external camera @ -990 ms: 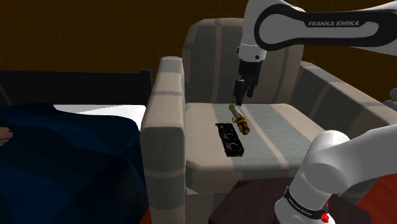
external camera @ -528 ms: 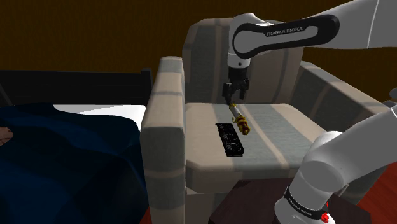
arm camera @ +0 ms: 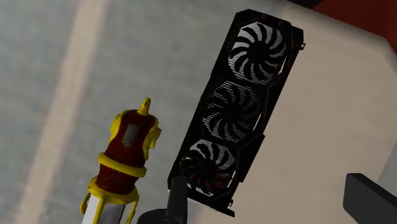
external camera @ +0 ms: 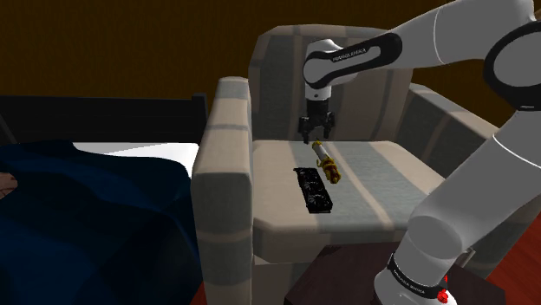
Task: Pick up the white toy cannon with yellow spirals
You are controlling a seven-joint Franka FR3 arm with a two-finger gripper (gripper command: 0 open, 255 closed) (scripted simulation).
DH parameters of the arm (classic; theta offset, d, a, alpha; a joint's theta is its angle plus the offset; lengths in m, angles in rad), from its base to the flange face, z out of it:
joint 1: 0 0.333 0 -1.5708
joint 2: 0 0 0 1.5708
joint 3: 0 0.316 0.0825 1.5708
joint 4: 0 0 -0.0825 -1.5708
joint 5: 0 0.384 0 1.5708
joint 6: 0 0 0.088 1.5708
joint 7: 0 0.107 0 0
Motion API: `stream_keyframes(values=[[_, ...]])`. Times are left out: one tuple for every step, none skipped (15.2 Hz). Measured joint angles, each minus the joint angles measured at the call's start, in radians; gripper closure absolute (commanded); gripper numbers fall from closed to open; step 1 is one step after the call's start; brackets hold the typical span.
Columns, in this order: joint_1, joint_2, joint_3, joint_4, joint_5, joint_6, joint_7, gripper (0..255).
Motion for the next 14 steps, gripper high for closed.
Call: stream_keyframes(values=[[-0.009, 0.040, -0.010, 0.029, 0.001, 0.003, 0.007, 0], [-0.019, 0.074, -0.020, 0.046, 0.003, 0.012, 0.014, 0], [-0.027, 0.106, -0.028, 0.057, 0.006, 0.025, 0.023, 0], [-0.035, 0.140, -0.037, 0.078, 0.009, 0.031, 0.033, 0], [-0.044, 0.172, -0.046, 0.095, 0.013, 0.039, 0.040, 0], [-0.053, 0.204, -0.055, 0.114, 0.016, 0.044, 0.047, 0], [-0.062, 0.245, -0.064, 0.146, 0.022, 0.047, 0.053, 0], [-0.070, 0.274, -0.073, 0.165, 0.027, 0.048, 0.061, 0], [-0.080, 0.310, -0.082, 0.194, 0.033, 0.047, 0.067, 0], [-0.090, 0.347, -0.091, 0.221, 0.040, 0.049, 0.071, 0], [-0.101, 0.377, -0.101, 0.237, 0.046, 0.055, 0.074, 0], [-0.110, 0.403, -0.109, 0.256, 0.052, 0.054, 0.083, 0], [-0.120, 0.430, -0.117, 0.263, 0.059, 0.067, 0.089, 0], [-0.128, 0.465, -0.123, 0.293, 0.068, 0.063, 0.099, 0]])
